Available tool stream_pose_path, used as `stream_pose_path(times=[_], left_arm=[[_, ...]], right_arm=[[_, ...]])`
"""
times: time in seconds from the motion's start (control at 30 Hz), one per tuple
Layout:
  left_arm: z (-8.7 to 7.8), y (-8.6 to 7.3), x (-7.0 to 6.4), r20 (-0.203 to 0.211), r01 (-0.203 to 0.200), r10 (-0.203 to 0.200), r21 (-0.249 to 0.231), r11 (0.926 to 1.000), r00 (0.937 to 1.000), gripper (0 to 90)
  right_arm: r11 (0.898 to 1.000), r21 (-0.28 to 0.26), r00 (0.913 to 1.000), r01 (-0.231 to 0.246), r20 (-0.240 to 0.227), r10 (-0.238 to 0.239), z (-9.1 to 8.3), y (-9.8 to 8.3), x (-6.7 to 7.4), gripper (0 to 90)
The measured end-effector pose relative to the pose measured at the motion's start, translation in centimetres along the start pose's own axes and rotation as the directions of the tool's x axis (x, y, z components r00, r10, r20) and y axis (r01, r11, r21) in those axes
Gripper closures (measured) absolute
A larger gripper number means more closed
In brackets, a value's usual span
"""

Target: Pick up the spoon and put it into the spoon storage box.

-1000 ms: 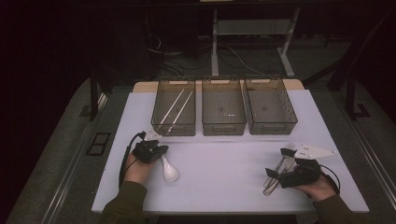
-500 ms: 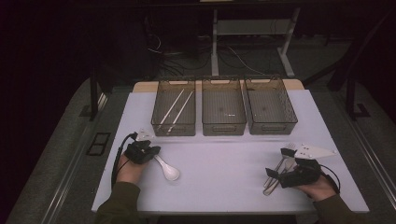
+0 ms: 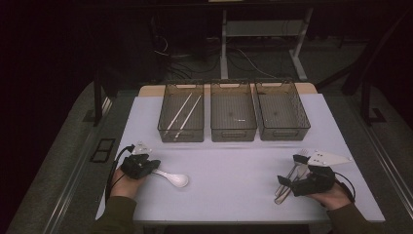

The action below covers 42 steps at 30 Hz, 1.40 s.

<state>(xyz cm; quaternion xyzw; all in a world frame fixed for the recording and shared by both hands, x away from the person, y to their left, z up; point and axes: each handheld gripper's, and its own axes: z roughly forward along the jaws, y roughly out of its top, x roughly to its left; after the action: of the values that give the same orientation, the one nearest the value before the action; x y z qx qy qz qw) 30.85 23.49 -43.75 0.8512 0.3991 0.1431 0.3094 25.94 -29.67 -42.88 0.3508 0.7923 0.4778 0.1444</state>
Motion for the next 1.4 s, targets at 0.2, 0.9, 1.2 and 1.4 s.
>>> stream_pose_path(times=[0.2,0.9,1.2,1.4], left_arm=[[-0.8,-0.9,-0.2,0.007,0.001,-0.001,0.009,1.0000,1.0000,89.1],[-2.4,0.7,-3.3,0.089,-0.011,0.024,-0.140,0.9901,0.9957,59.2],[-1.6,1.7,-5.3,0.196,-0.005,0.040,-0.175,0.9846,0.9798,44.9],[-0.8,1.7,-5.7,0.217,-0.014,0.048,-0.153,0.9881,0.9749,42.3]], right_arm=[[1.000,0.000,1.0000,-0.001,0.000,0.001,0.0,0.0,0.0,1.4],[1.000,0.008,1.0000,0.003,0.000,-0.003,0.2,0.0,0.1,1.4],[1.000,0.010,1.0000,0.005,-0.001,-0.005,0.2,0.0,0.0,1.4],[1.000,0.010,1.0000,0.008,0.001,-0.008,0.2,0.0,0.1,1.4]])
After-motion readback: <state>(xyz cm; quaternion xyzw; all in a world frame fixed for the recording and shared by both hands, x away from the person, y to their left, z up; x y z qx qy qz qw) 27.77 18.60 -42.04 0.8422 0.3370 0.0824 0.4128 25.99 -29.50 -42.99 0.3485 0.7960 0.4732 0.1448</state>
